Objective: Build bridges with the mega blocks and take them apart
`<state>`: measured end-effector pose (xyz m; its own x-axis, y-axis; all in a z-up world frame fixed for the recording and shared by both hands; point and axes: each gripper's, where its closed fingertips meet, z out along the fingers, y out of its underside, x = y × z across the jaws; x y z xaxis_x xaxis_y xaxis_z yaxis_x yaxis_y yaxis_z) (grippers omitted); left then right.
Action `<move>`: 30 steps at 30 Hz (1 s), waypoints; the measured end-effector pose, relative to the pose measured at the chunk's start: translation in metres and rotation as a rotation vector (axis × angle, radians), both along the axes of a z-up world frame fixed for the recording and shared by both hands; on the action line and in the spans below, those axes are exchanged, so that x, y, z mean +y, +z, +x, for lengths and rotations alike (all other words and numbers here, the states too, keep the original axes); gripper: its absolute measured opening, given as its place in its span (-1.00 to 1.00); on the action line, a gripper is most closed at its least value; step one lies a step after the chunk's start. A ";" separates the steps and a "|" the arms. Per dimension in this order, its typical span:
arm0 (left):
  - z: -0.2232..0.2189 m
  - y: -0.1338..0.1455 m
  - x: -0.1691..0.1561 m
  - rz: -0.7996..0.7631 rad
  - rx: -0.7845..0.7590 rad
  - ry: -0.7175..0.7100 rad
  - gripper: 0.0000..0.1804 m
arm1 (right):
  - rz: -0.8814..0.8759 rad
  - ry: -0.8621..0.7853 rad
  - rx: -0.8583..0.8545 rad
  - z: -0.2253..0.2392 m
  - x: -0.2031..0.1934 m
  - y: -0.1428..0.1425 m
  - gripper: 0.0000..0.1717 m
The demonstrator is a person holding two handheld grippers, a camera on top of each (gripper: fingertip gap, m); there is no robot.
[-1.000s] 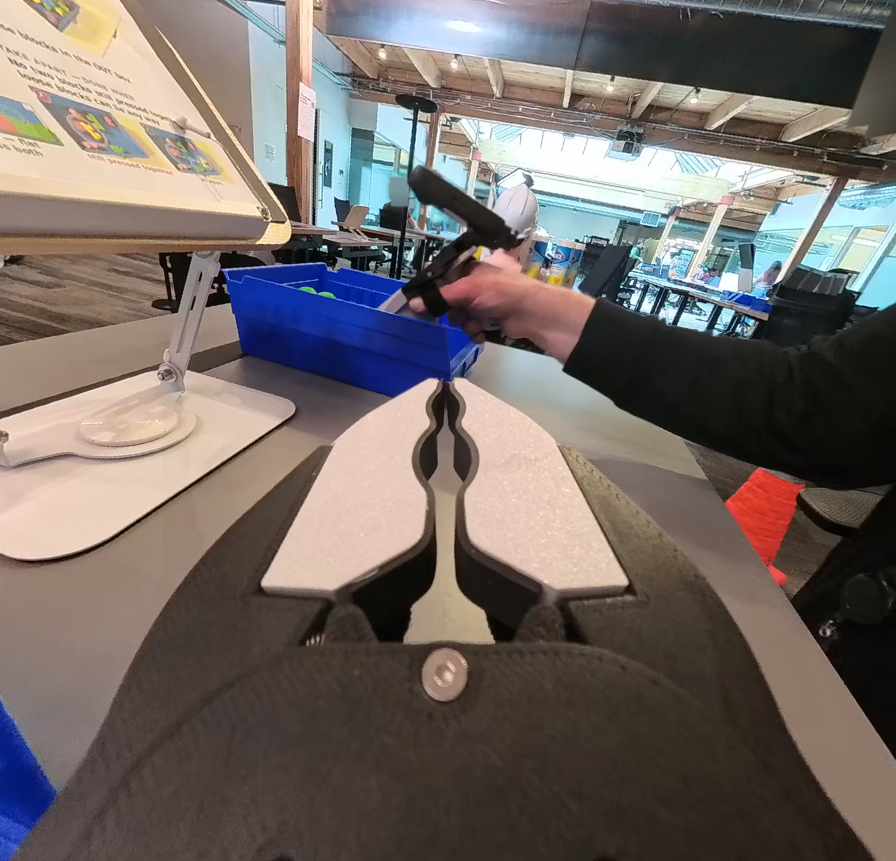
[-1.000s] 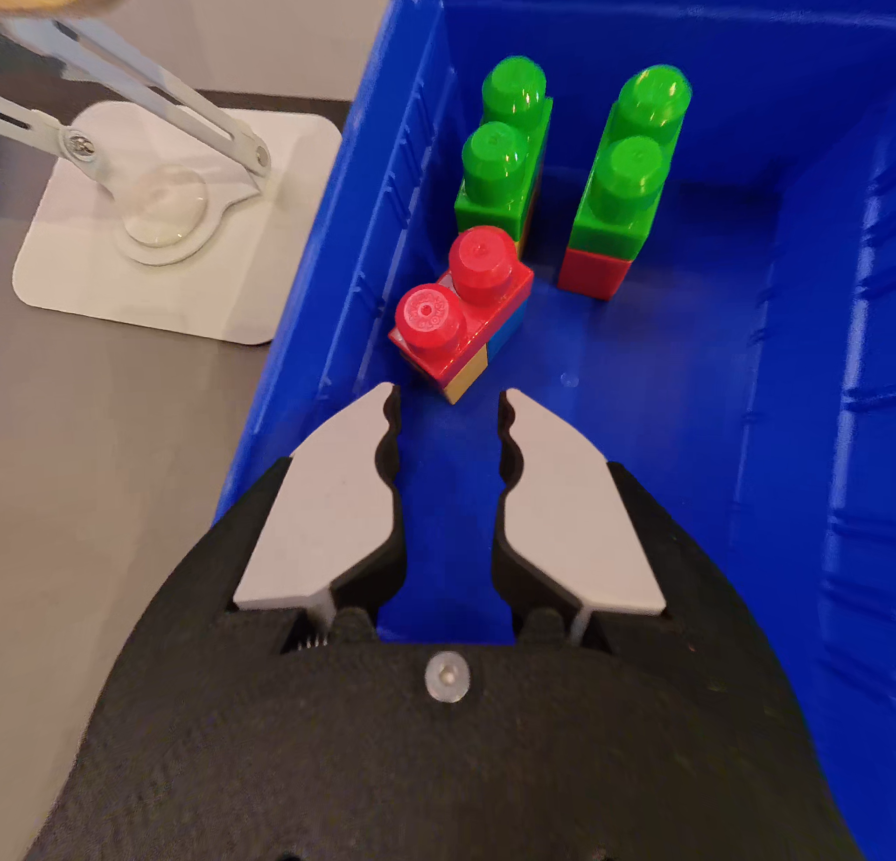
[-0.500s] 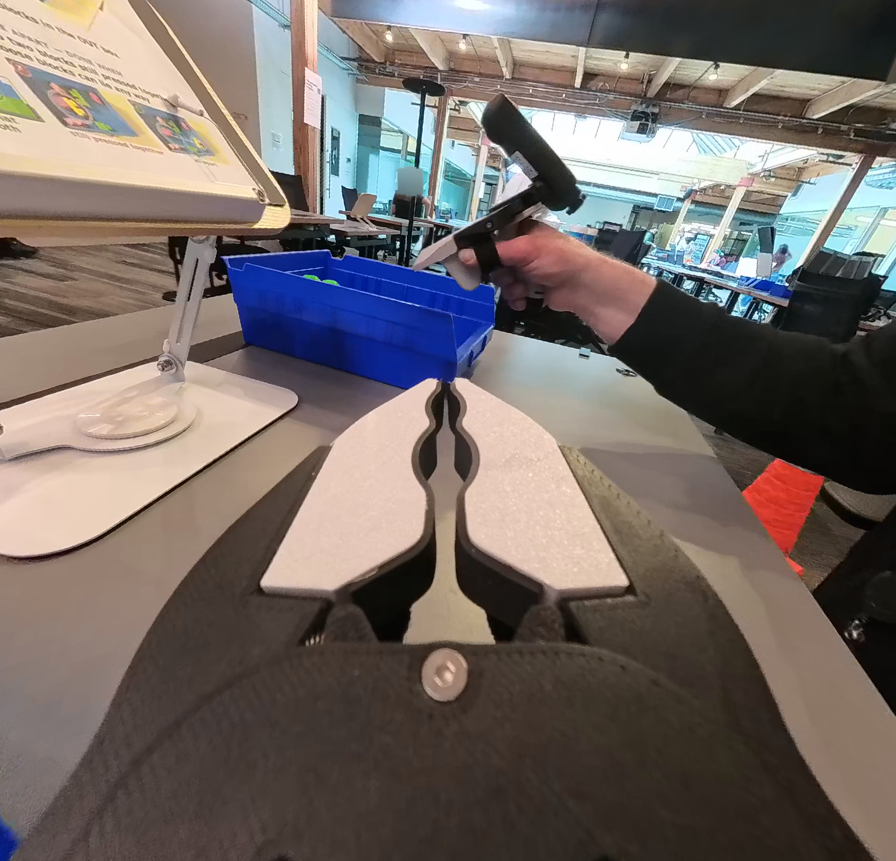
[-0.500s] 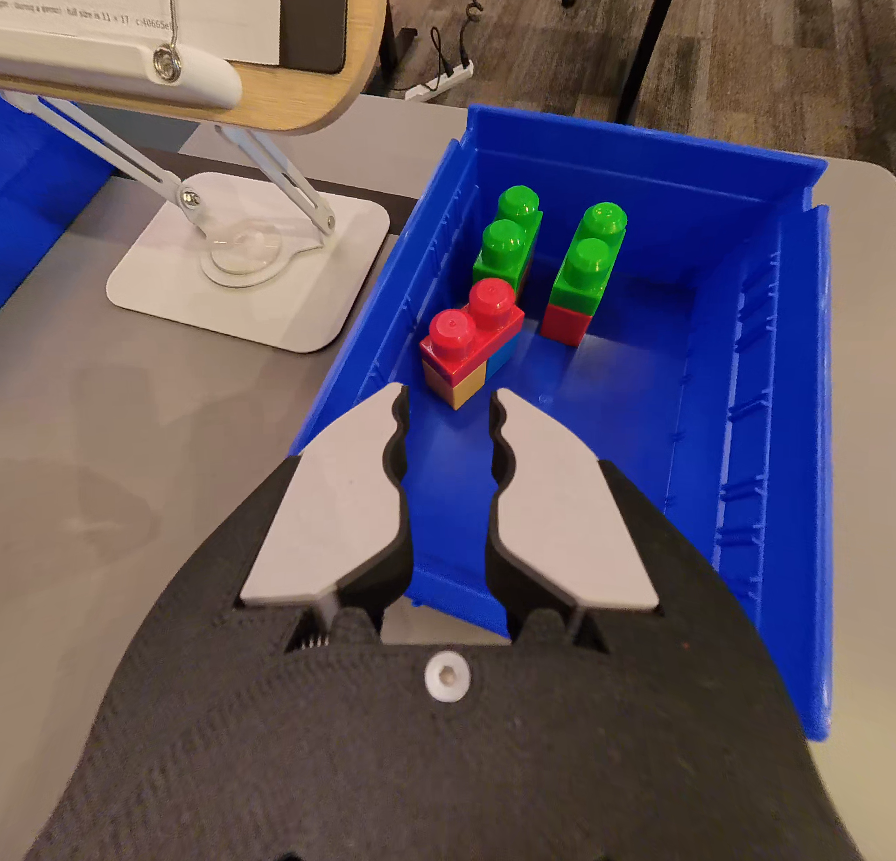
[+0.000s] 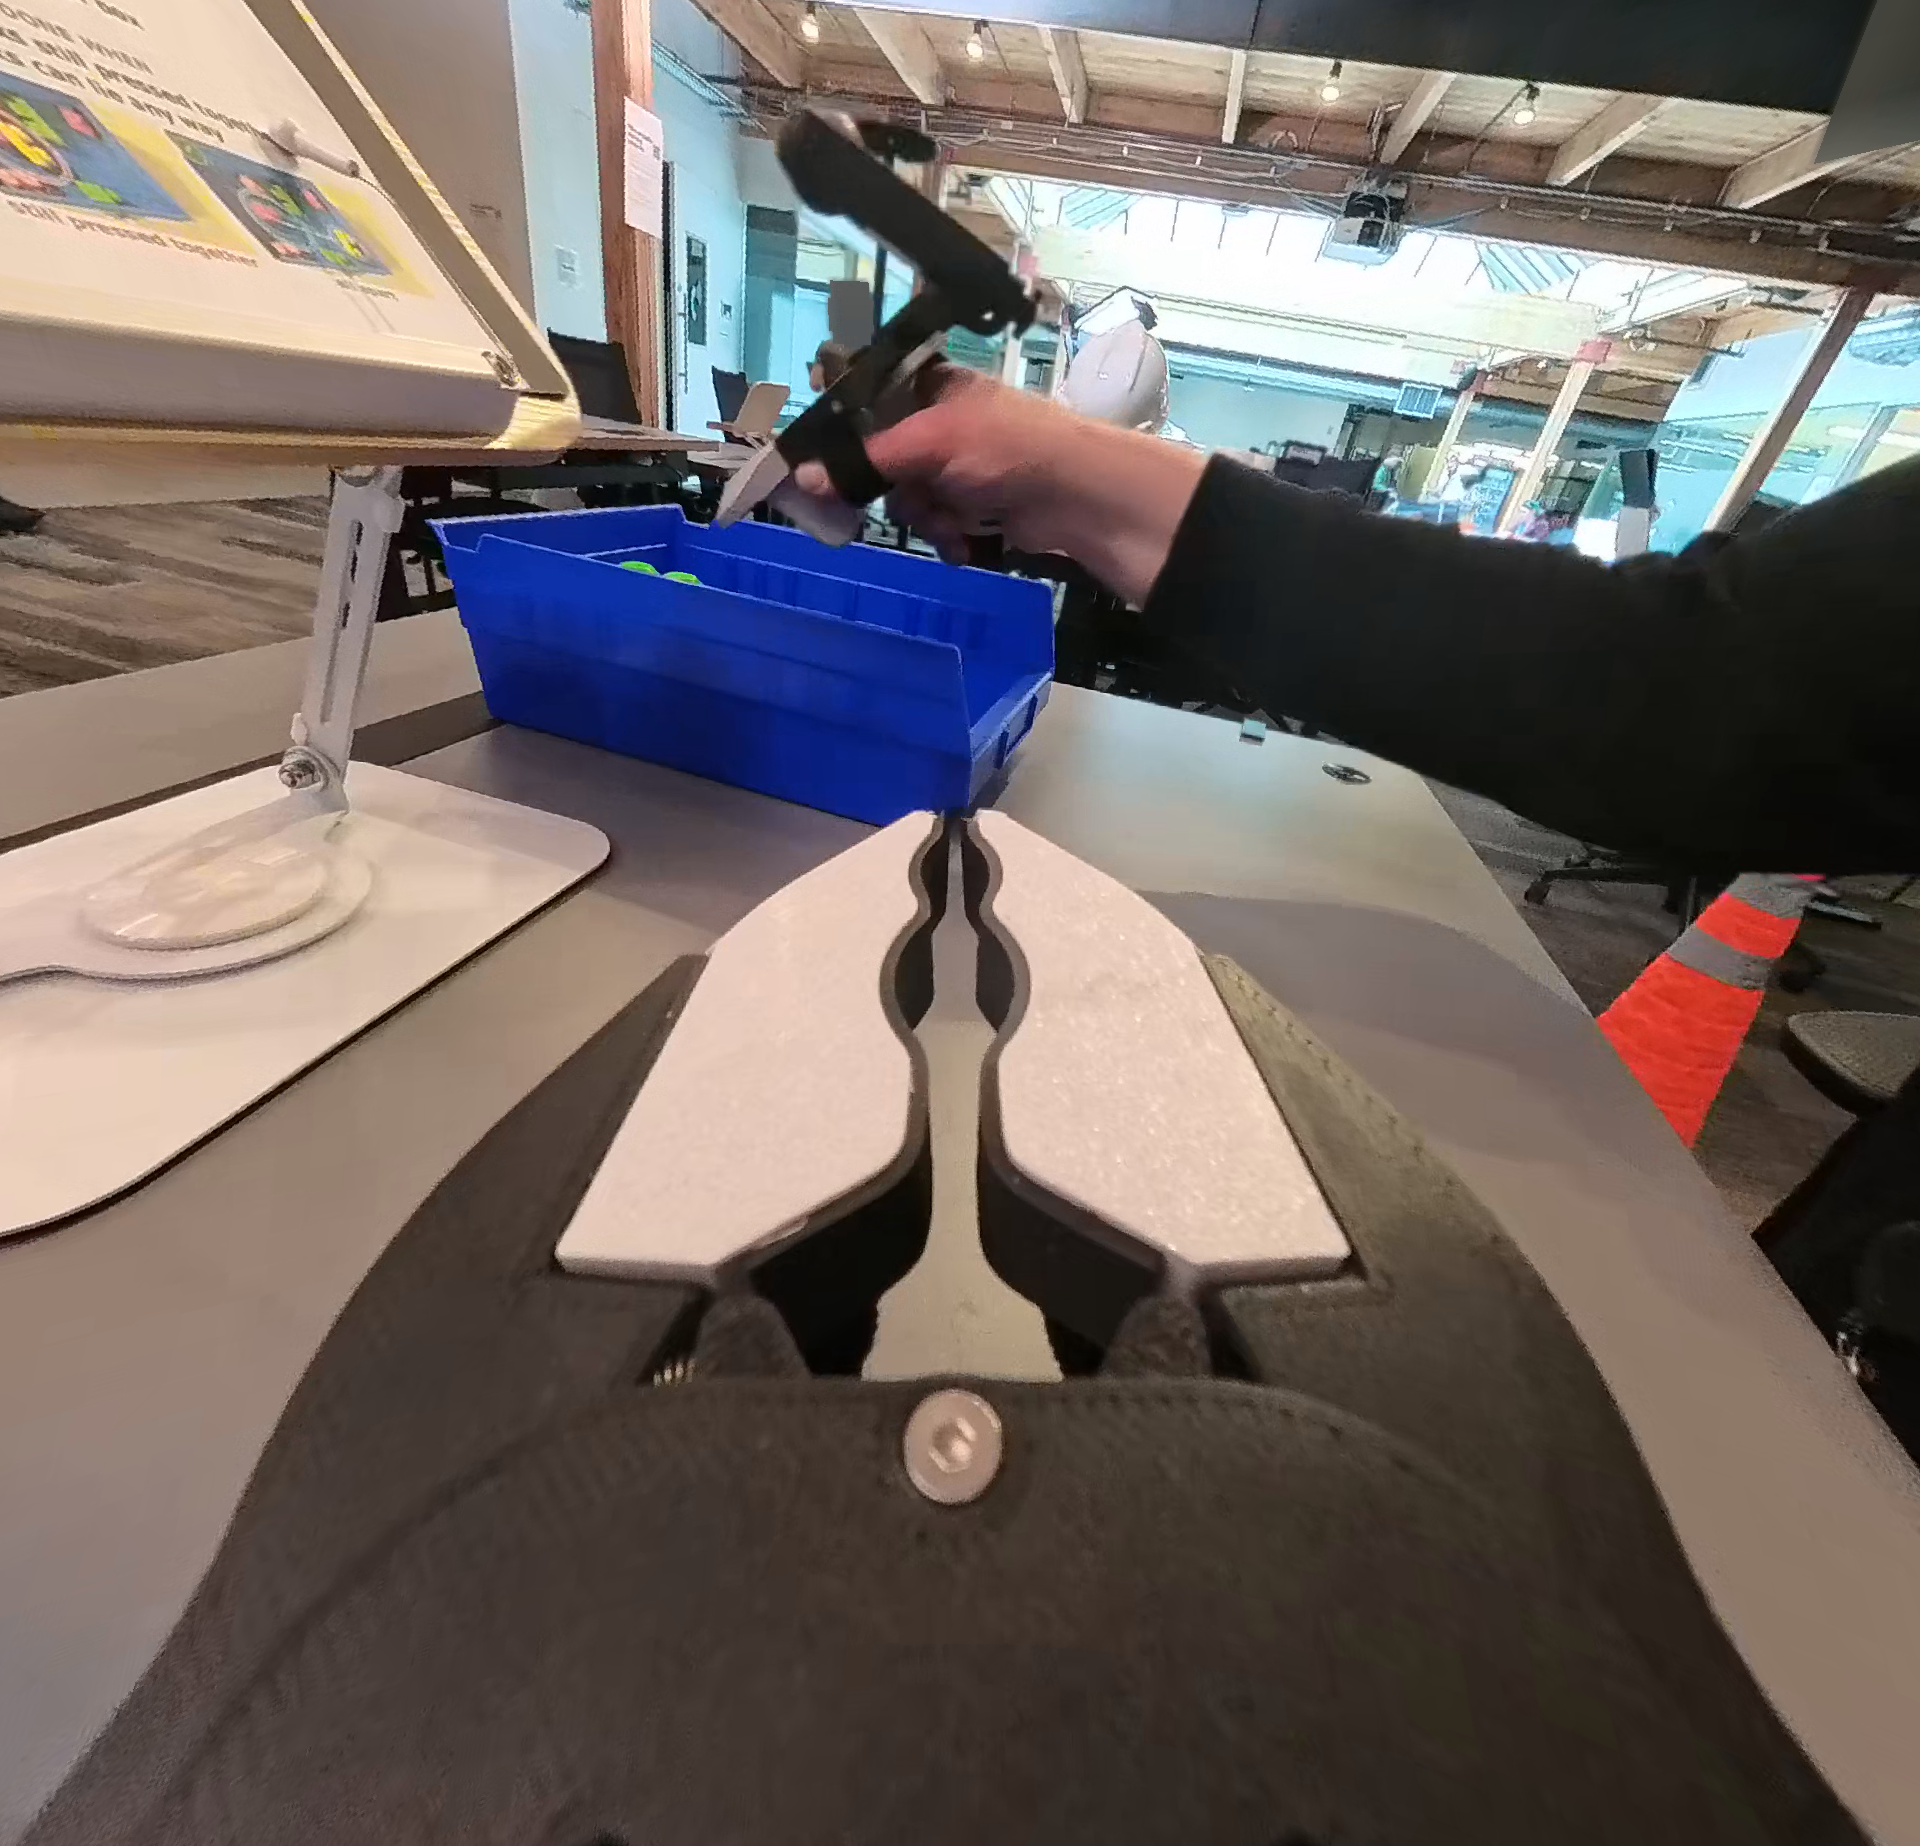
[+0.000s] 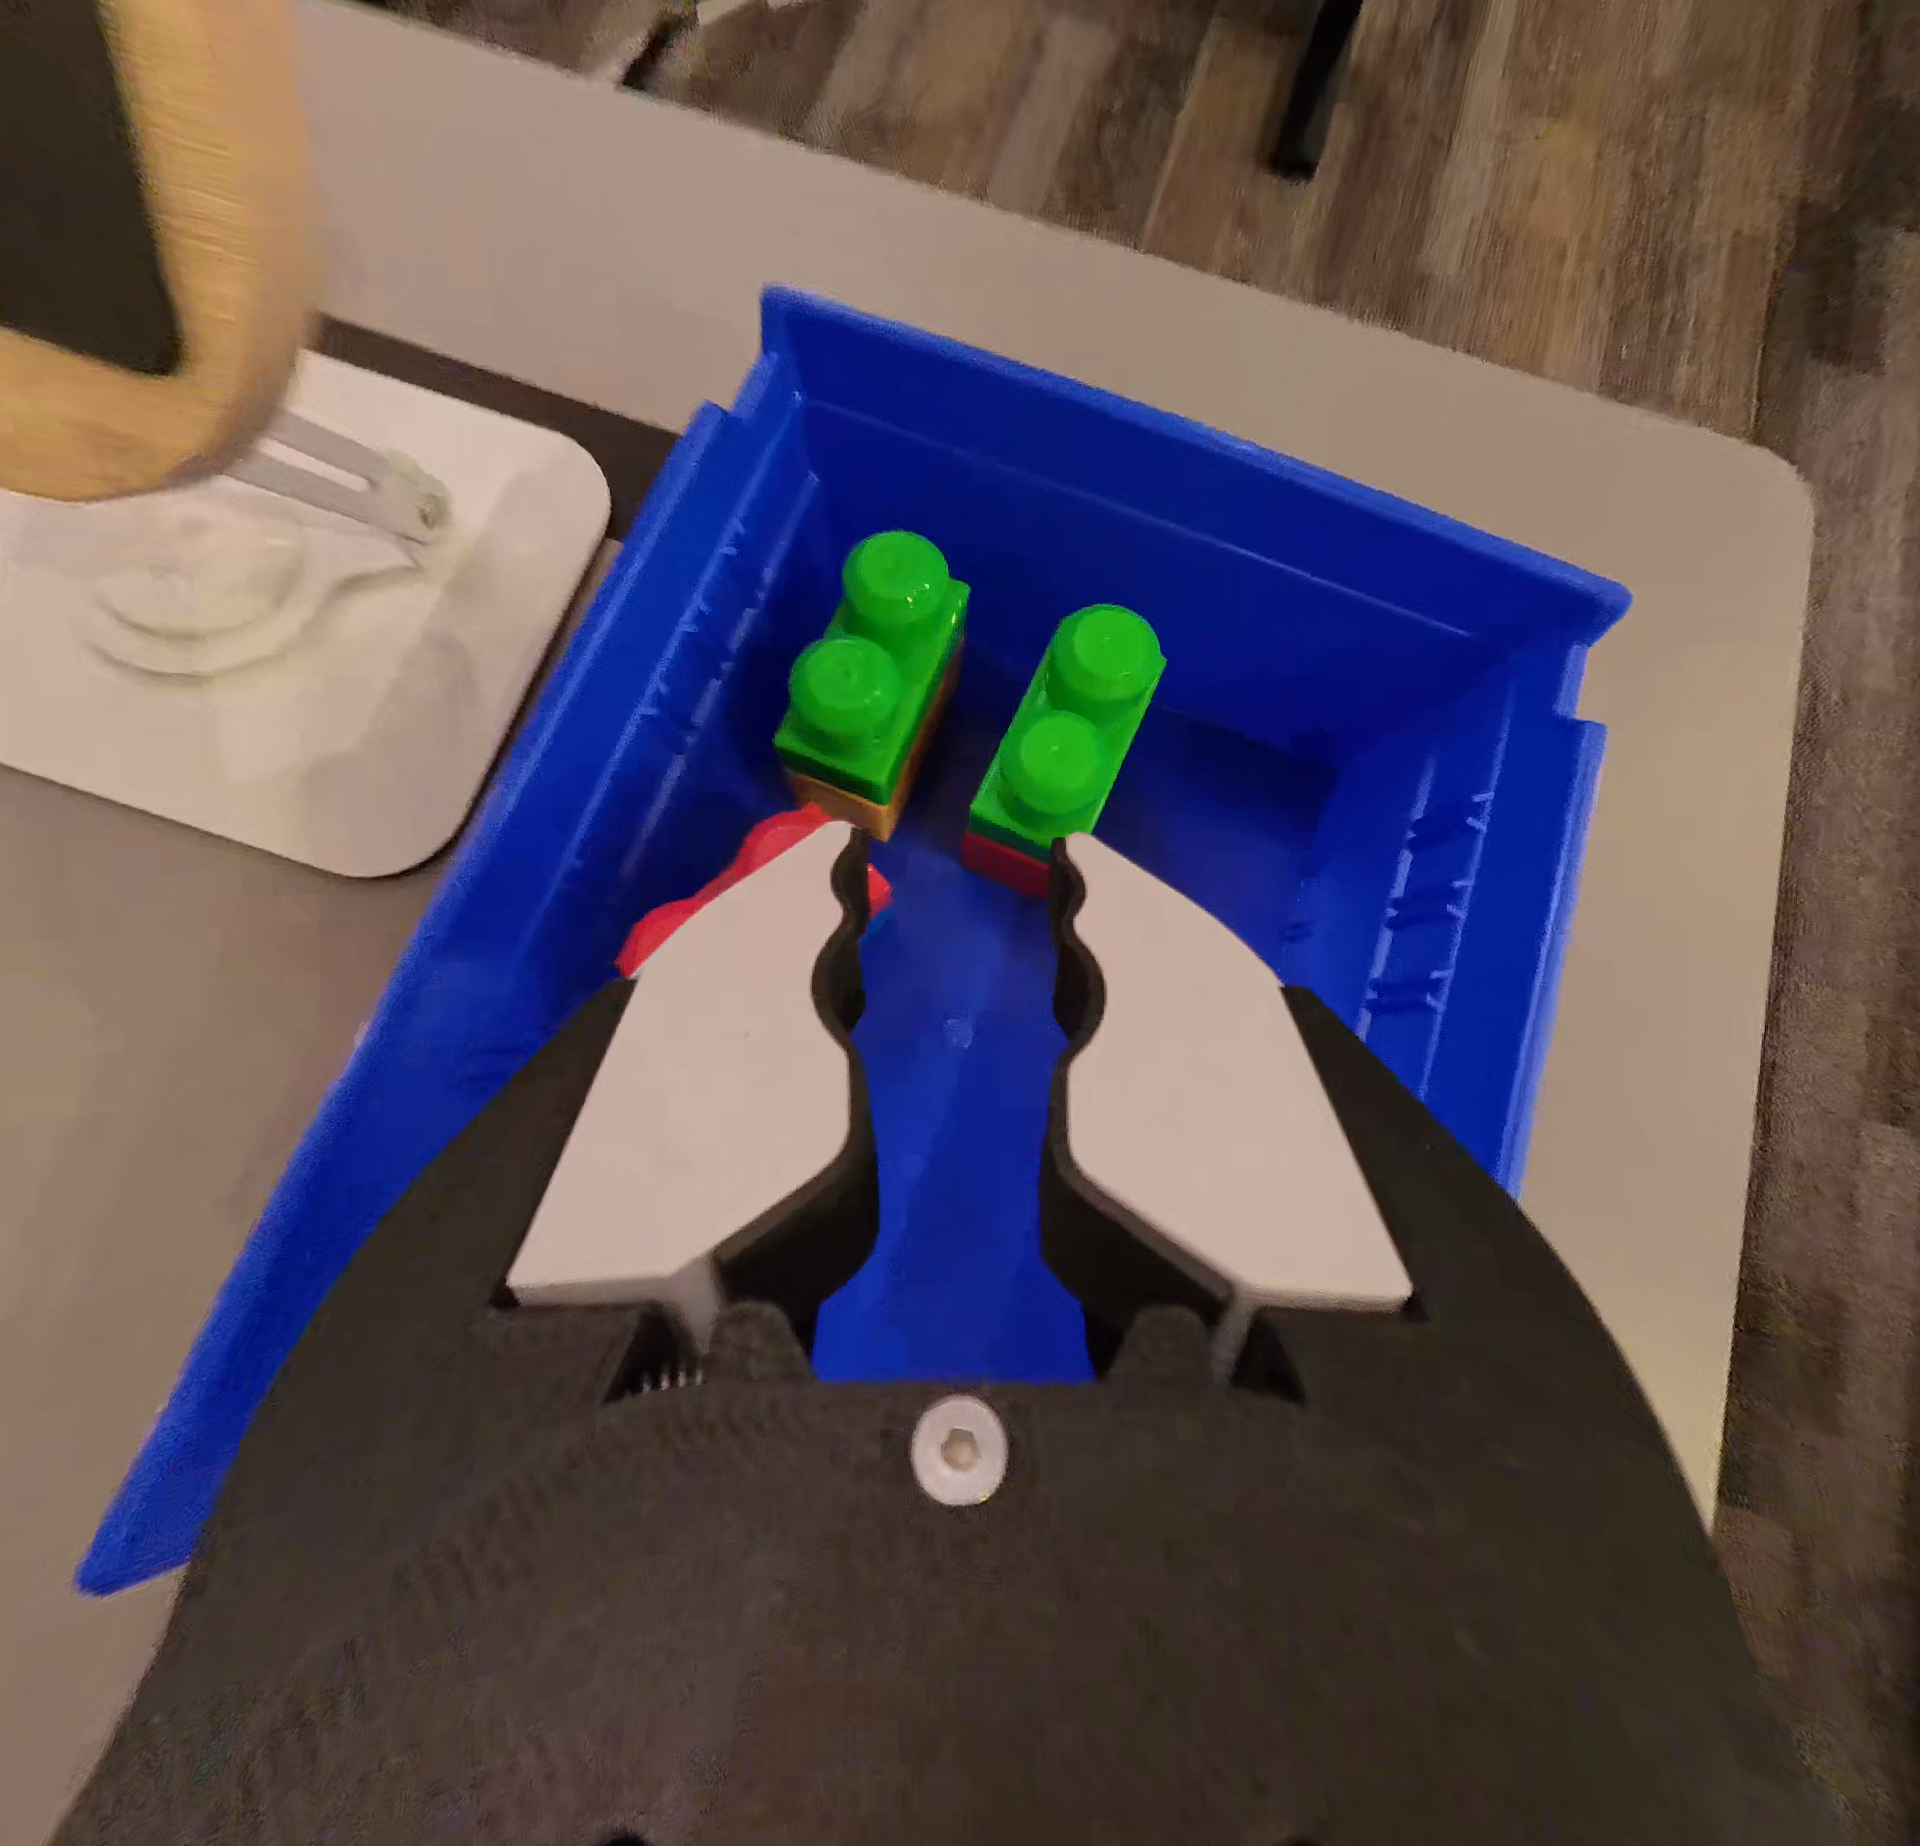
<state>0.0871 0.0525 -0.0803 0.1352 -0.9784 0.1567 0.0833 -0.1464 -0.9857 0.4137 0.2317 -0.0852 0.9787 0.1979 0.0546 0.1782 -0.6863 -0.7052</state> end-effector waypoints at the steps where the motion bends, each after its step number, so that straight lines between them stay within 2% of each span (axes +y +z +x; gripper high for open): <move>1: 0.000 0.000 0.000 -0.002 0.000 -0.001 -0.98 | -0.029 0.005 -0.005 0.002 0.005 -0.005 -0.59; 3: -0.001 0.000 0.000 -0.003 -0.003 -0.003 -0.98 | -0.042 0.003 -0.026 0.009 0.016 -0.012 -0.61; 8: -0.002 -0.001 0.000 -0.016 -0.006 -0.012 -0.98 | -0.156 0.006 -0.079 0.019 0.026 -0.043 -0.51; 11: -0.002 -0.001 0.000 -0.023 -0.007 -0.015 -0.98 | -0.130 -0.002 -0.094 0.022 0.033 -0.046 -0.52; 16: -0.002 -0.003 0.000 -0.027 -0.002 -0.017 -0.97 | -0.183 0.005 -0.059 0.022 0.041 -0.062 -0.58; 21: -0.002 -0.004 0.001 -0.030 -0.003 -0.016 -0.97 | -0.250 0.033 -0.071 0.029 0.039 -0.063 -0.59; 27: 0.001 -0.007 0.000 -0.039 0.006 -0.033 -0.97 | -0.375 0.143 -0.219 0.049 0.029 -0.063 -0.60; 30: 0.001 -0.007 0.000 -0.039 0.005 -0.034 -0.97 | -0.411 0.175 -0.228 0.052 0.026 -0.059 -0.51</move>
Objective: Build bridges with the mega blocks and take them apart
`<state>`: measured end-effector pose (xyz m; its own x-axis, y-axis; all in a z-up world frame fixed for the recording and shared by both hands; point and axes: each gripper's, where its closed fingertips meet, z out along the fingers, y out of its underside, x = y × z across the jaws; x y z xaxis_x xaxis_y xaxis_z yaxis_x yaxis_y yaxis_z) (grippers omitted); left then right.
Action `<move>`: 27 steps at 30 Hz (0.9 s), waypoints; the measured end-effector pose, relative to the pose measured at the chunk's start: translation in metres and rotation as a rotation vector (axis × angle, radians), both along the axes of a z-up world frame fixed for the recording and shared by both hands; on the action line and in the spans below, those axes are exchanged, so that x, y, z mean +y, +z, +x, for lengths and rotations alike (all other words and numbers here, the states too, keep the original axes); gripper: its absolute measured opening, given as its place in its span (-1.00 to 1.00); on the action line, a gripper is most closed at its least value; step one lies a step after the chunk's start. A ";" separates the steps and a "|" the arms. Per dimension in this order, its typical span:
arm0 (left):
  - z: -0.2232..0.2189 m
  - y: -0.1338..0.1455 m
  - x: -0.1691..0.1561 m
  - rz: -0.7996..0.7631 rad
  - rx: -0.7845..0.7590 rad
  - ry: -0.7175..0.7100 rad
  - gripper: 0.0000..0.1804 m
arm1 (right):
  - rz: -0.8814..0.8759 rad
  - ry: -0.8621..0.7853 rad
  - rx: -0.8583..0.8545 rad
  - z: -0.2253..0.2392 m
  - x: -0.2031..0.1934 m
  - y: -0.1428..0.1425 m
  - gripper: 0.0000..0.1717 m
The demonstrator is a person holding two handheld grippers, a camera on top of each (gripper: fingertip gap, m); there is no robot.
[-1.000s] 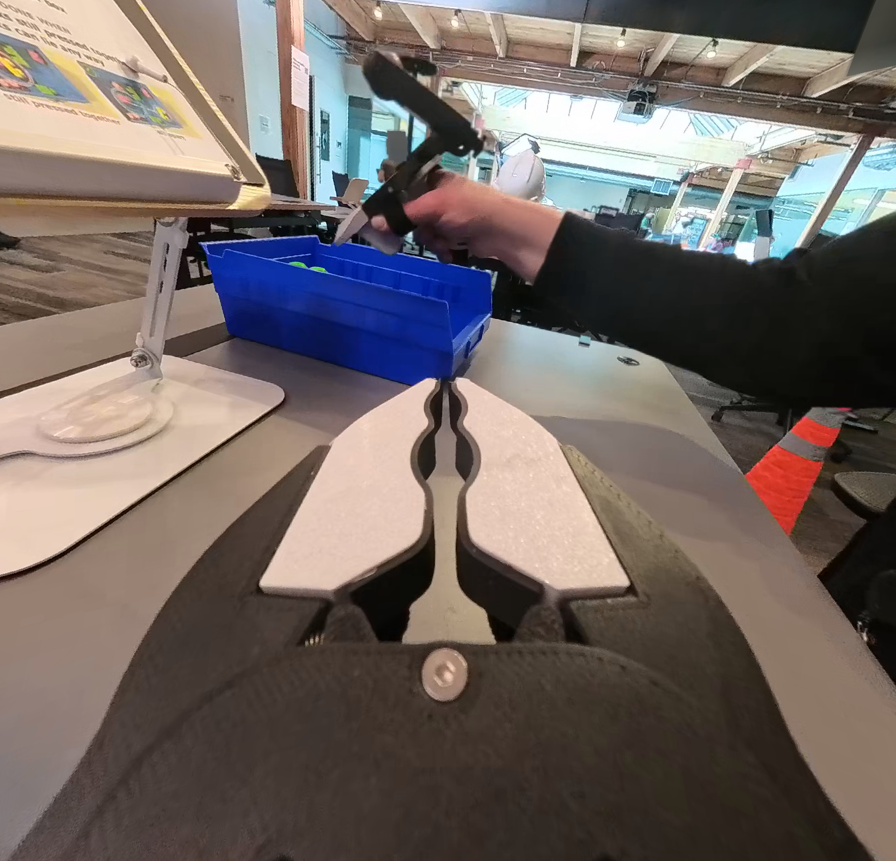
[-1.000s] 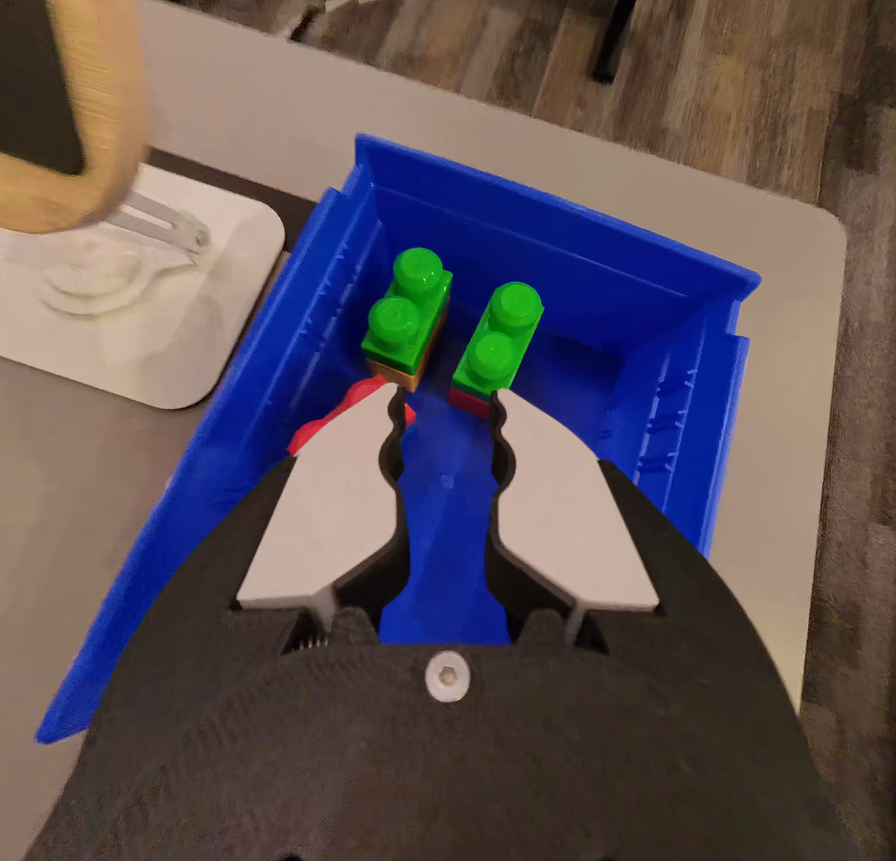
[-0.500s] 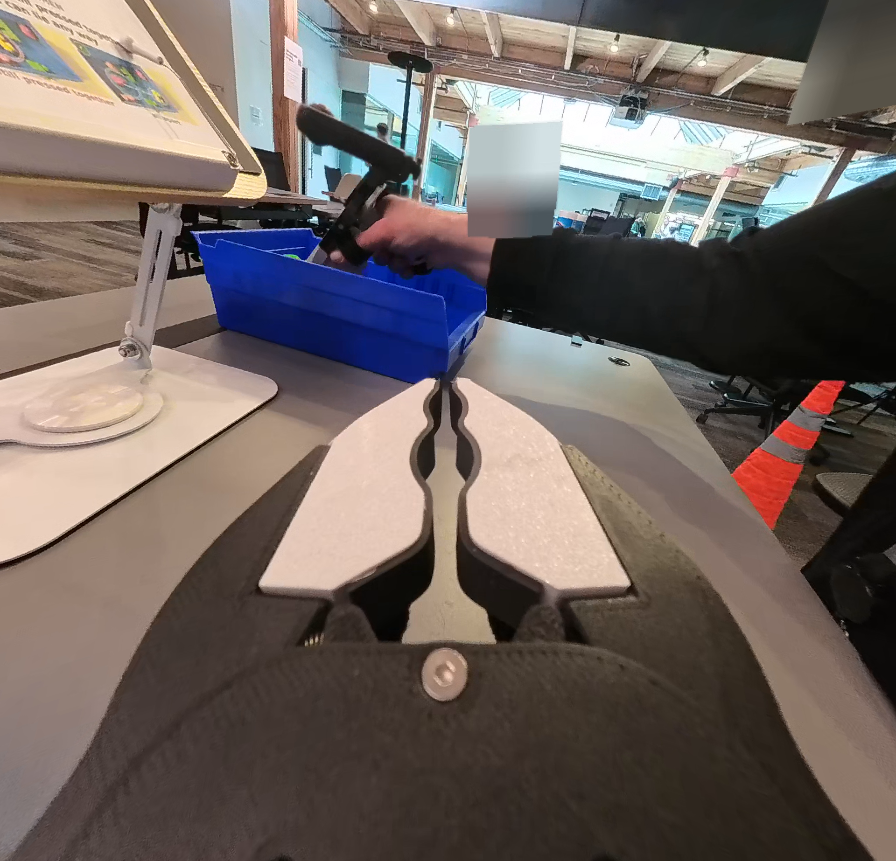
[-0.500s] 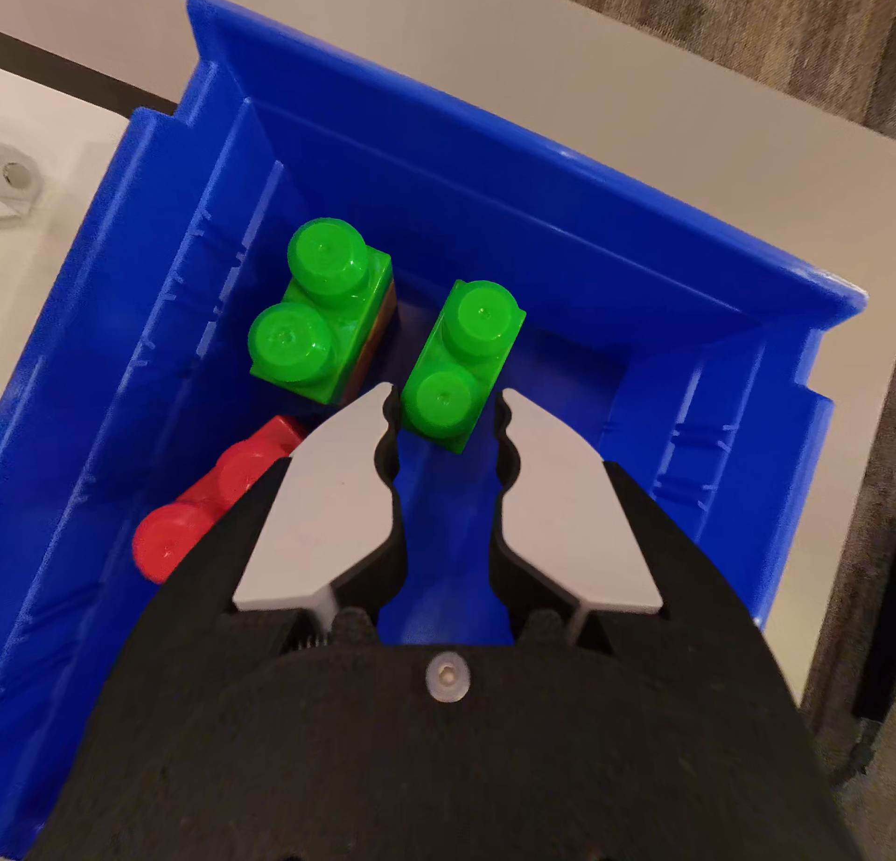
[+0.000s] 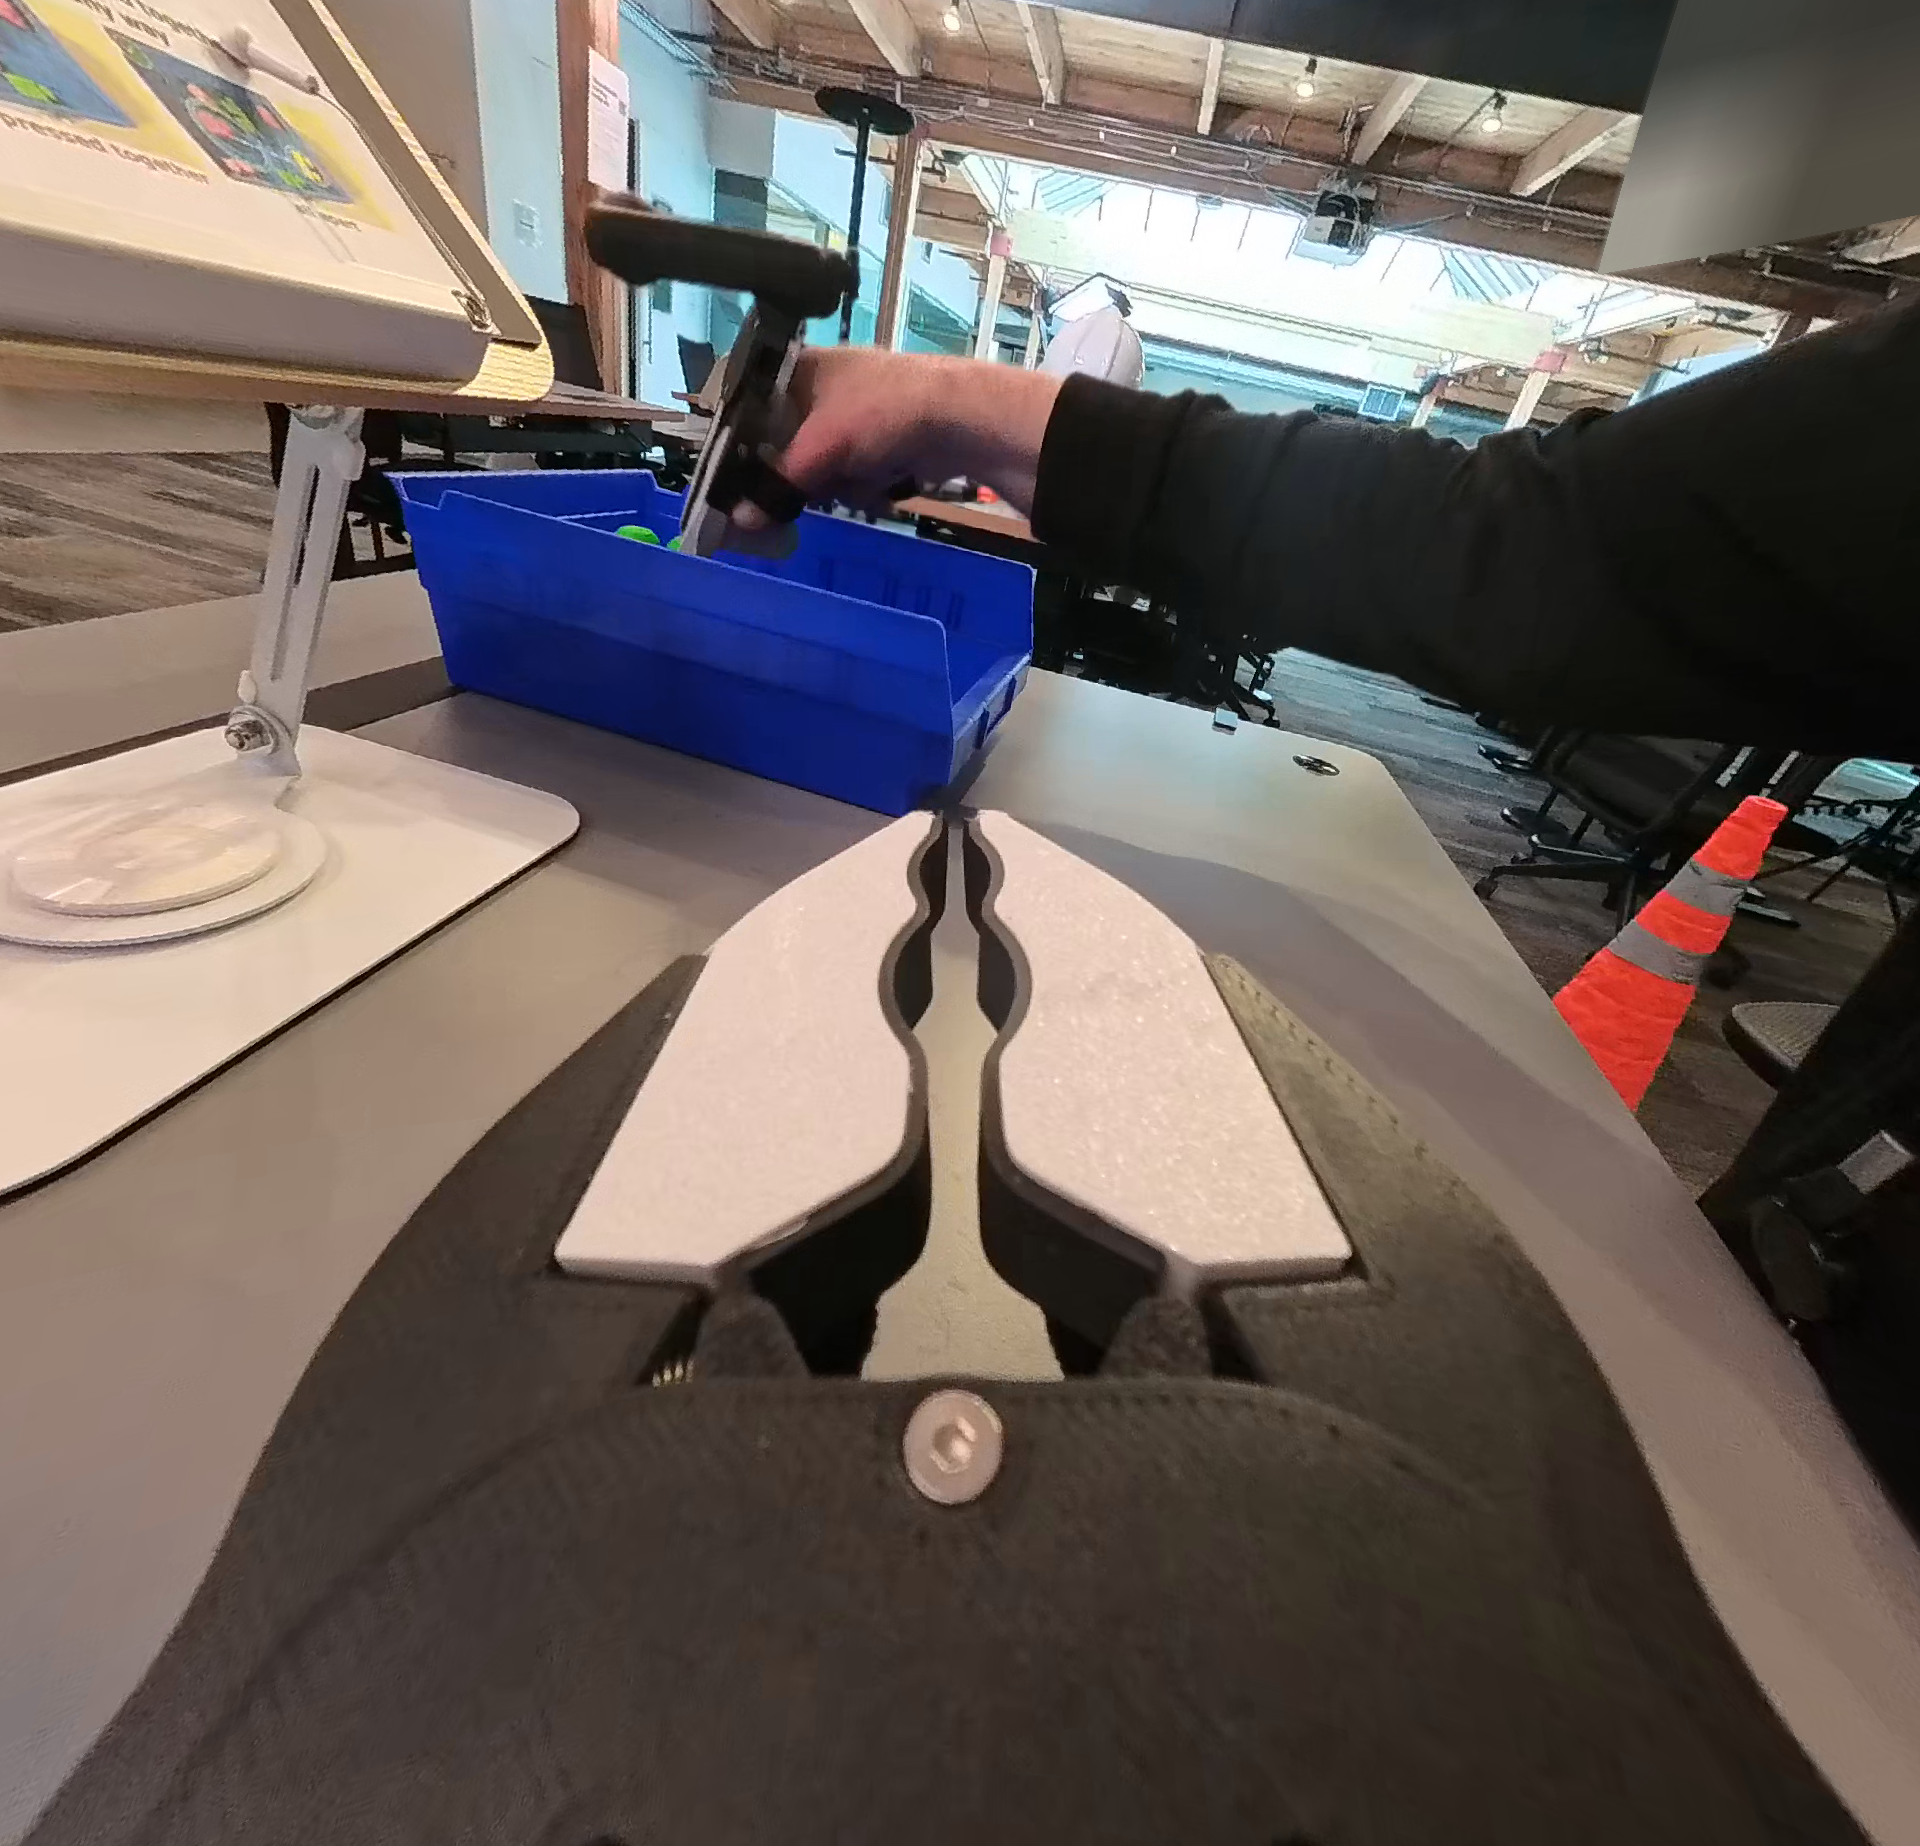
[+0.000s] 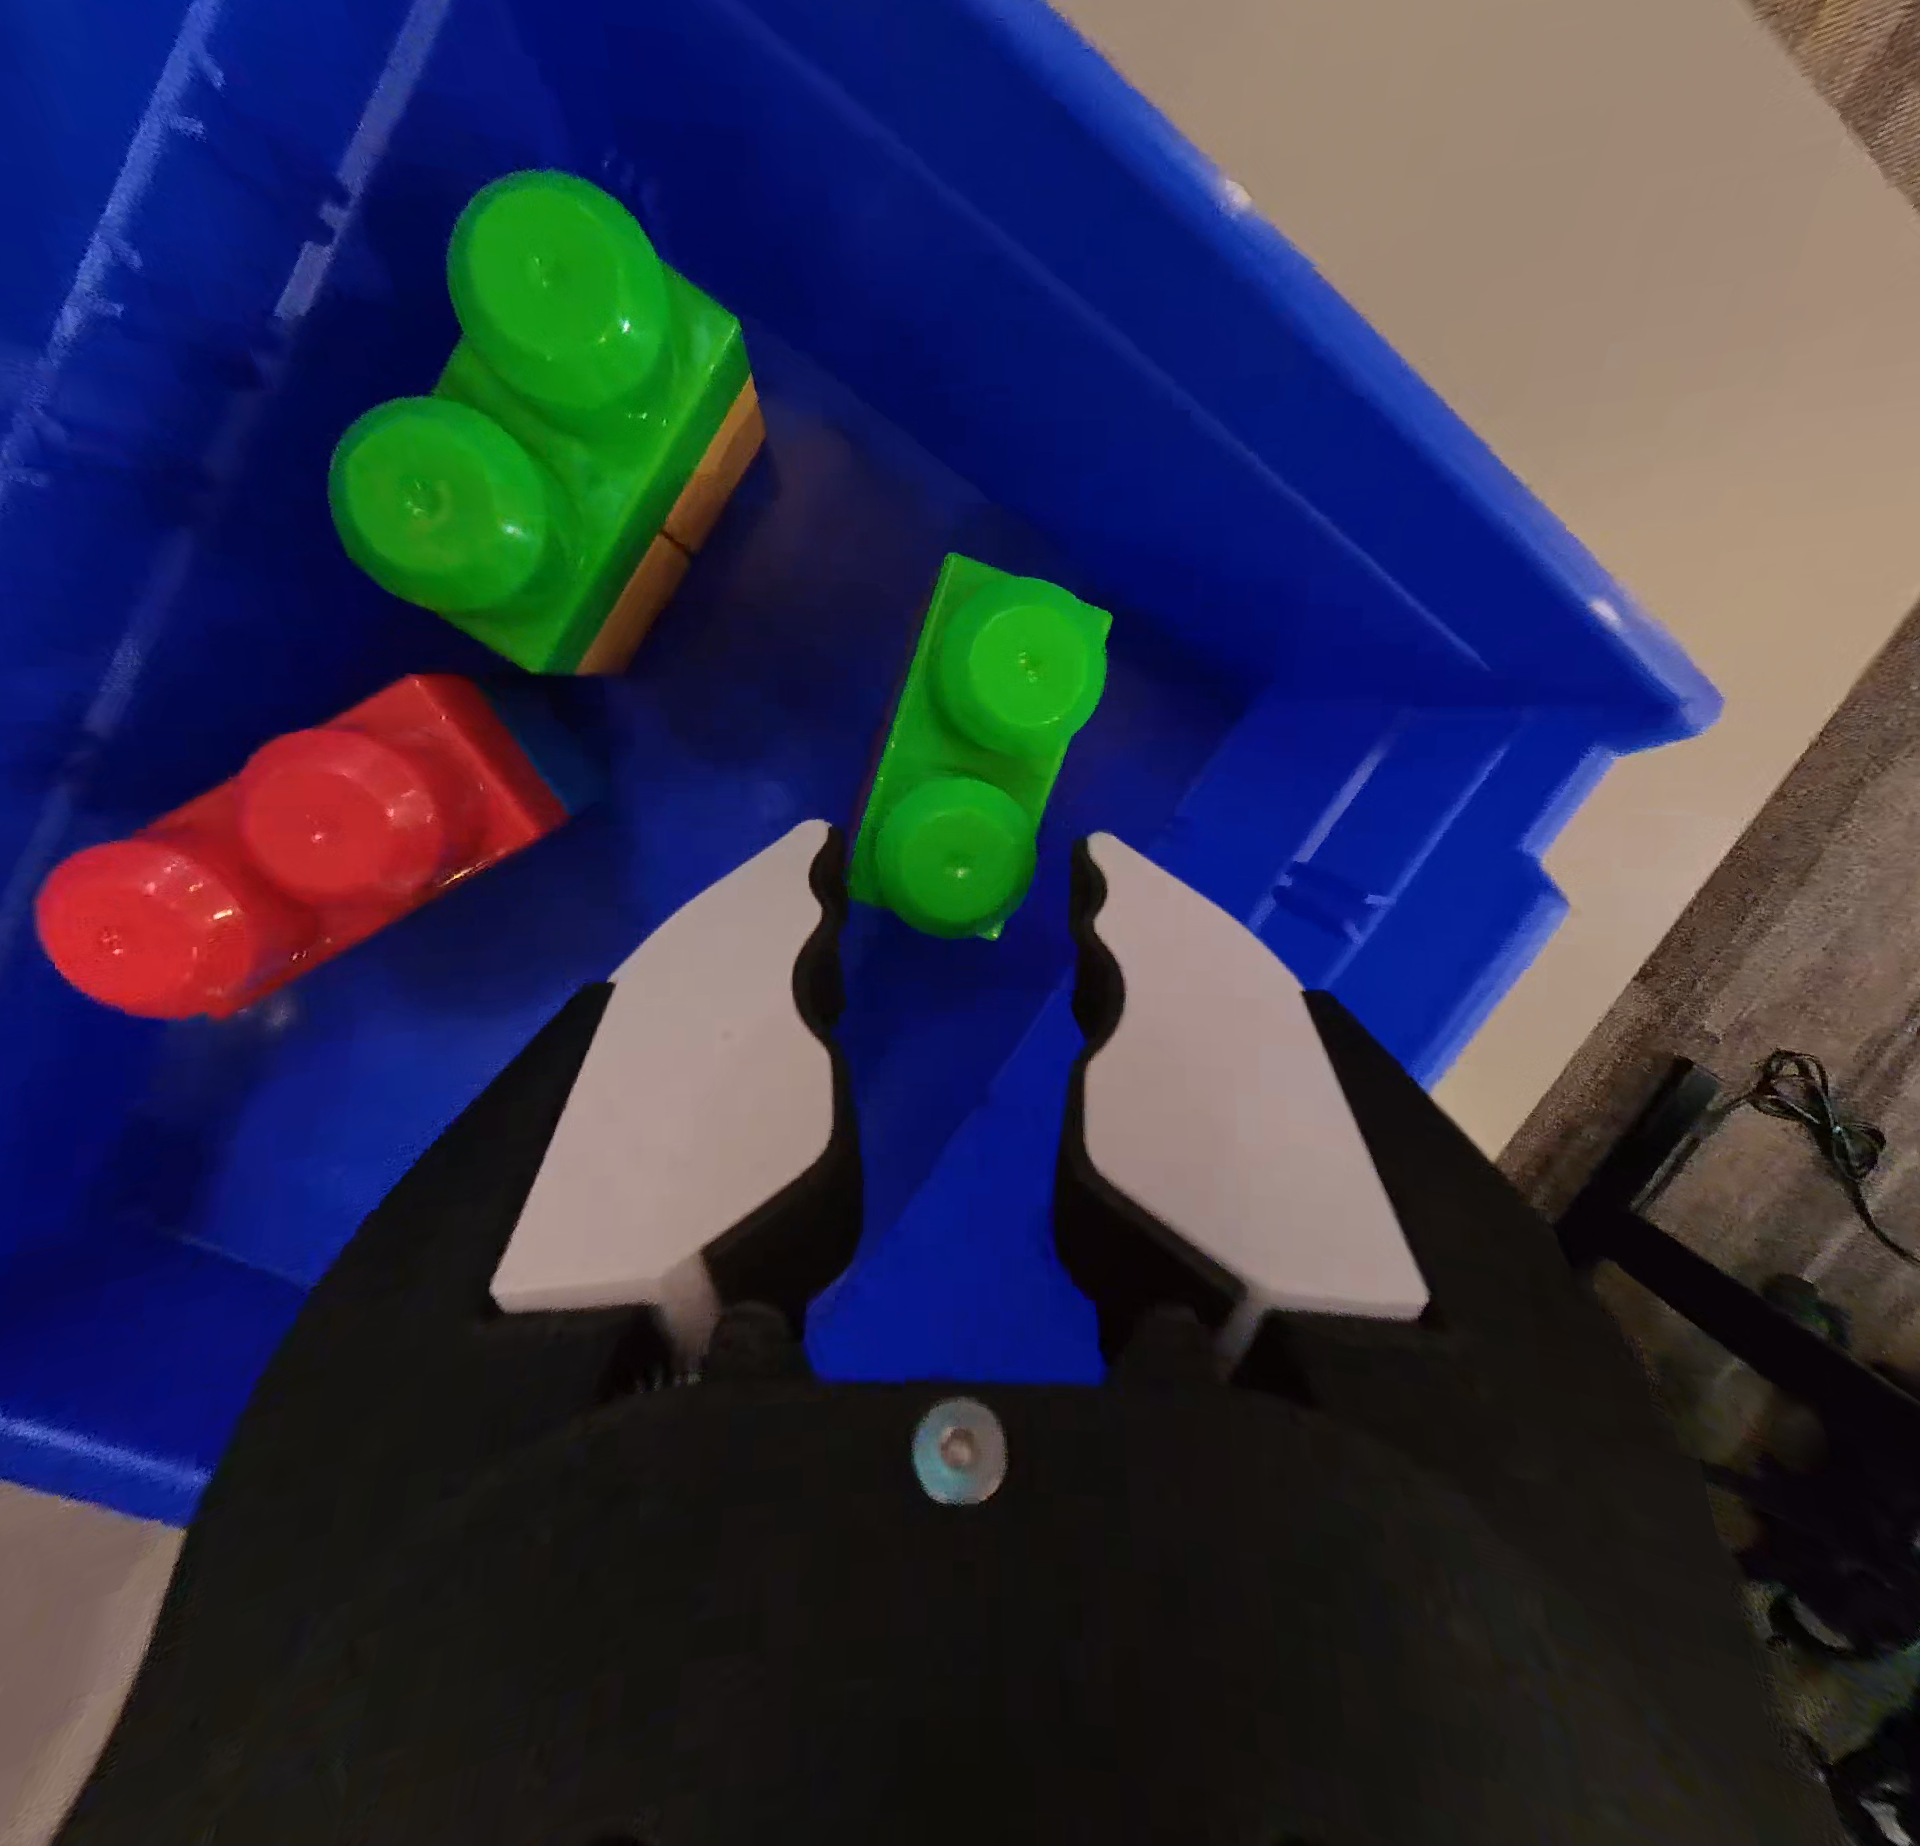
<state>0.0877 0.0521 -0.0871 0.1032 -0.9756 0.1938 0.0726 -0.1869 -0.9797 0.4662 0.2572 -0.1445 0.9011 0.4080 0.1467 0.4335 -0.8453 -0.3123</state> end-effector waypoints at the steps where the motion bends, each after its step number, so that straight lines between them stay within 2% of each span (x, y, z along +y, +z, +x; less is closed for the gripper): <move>1: 0.000 0.000 0.000 0.000 0.000 0.002 -0.97 | 0.009 -0.003 0.008 0.001 0.002 0.005 -0.51; 4: 0.001 -0.001 0.001 -0.007 0.001 0.000 -0.97 | -0.003 -0.013 0.060 -0.003 0.009 0.013 -0.47; 6: 0.003 -0.003 0.001 -0.006 0.008 -0.005 -0.97 | -0.051 -0.027 0.062 -0.002 0.014 0.008 -0.44; 10: 0.004 -0.003 -0.001 0.006 0.019 -0.008 -0.97 | -0.182 -0.022 0.124 -0.005 0.018 -0.012 -0.57; 13: 0.003 -0.003 -0.001 0.006 0.019 -0.006 -0.97 | -0.201 0.053 0.111 -0.006 0.021 -0.014 -0.58; 15: 0.002 -0.004 0.000 0.002 0.017 -0.007 -0.97 | -0.232 0.159 0.056 -0.006 0.017 -0.013 -0.58; 18: 0.003 -0.005 0.000 -0.002 0.022 -0.011 -0.97 | -0.256 0.454 -0.113 -0.003 0.010 -0.013 -0.58; 21: 0.004 -0.006 0.000 0.003 0.027 -0.011 -0.97 | -0.266 0.671 -0.240 0.004 0.008 -0.012 -0.59; 25: 0.005 -0.007 0.000 0.010 0.036 -0.011 -0.97 | -0.270 0.894 -0.363 0.009 0.010 -0.012 -0.59; 27: 0.005 -0.007 -0.001 0.012 0.037 -0.011 -0.97 | -0.266 0.951 -0.373 0.009 0.011 -0.012 -0.59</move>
<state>0.0929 0.0516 -0.0942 0.0996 -0.9789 0.1782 0.0343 -0.1756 -0.9839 0.4750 0.2687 -0.1567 0.1095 0.9825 0.1505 0.9841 -0.1285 0.1224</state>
